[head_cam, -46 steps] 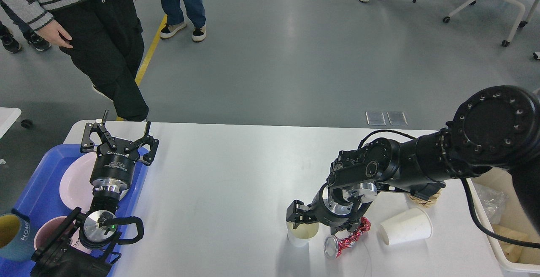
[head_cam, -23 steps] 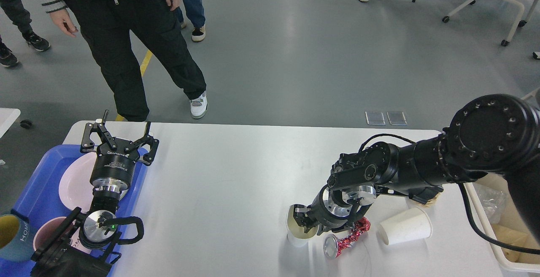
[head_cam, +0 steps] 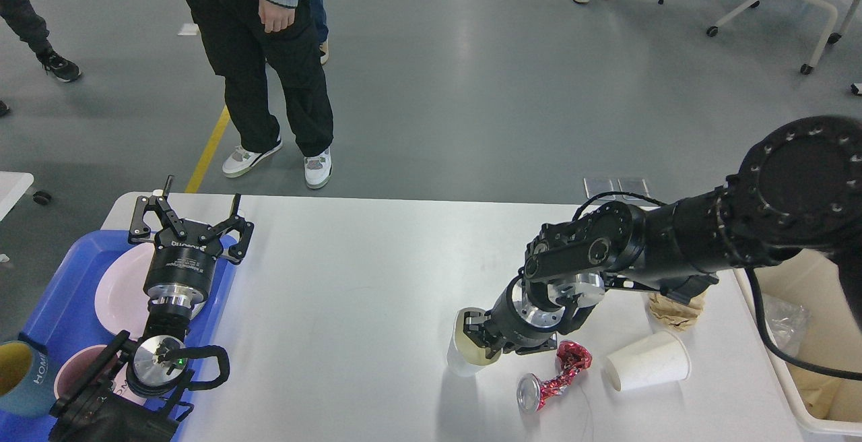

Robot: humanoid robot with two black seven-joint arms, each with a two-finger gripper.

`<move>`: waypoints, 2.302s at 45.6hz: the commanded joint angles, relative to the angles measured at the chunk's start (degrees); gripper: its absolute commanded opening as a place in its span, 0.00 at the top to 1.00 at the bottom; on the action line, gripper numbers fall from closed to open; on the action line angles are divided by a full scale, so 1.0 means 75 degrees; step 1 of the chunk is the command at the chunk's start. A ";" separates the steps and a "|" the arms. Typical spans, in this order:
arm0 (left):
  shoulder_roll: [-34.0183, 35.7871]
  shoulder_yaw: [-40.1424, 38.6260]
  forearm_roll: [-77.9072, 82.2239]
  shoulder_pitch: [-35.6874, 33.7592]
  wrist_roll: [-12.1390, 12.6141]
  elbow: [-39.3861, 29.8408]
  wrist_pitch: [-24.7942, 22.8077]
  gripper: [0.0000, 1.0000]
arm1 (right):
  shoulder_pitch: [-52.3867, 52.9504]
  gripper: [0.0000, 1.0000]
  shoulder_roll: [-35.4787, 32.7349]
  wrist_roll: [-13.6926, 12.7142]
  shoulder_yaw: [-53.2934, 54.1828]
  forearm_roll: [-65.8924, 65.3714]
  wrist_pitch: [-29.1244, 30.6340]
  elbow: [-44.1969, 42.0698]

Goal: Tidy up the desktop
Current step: 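Lift the paper cup and carry it over the white bin, then lower the paper cup into the bin and release it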

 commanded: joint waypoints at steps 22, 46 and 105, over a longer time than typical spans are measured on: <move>0.0000 0.0000 -0.0005 0.0000 0.0000 0.0000 0.0000 0.04 | 0.5116 1.00 -0.1653 0.1057 -0.2603 0.0524 0.2615 0.1722; 0.0000 0.0000 0.0007 0.0000 0.0000 0.0000 0.0000 0.04 | 0.7767 1.00 -0.2322 0.1199 -0.4198 0.0523 0.3719 0.2297; 0.0000 0.0000 0.0006 0.0000 0.0000 0.0000 0.0000 0.04 | -0.4841 1.00 -0.3963 0.1093 -0.1948 0.0488 -0.0298 -0.7136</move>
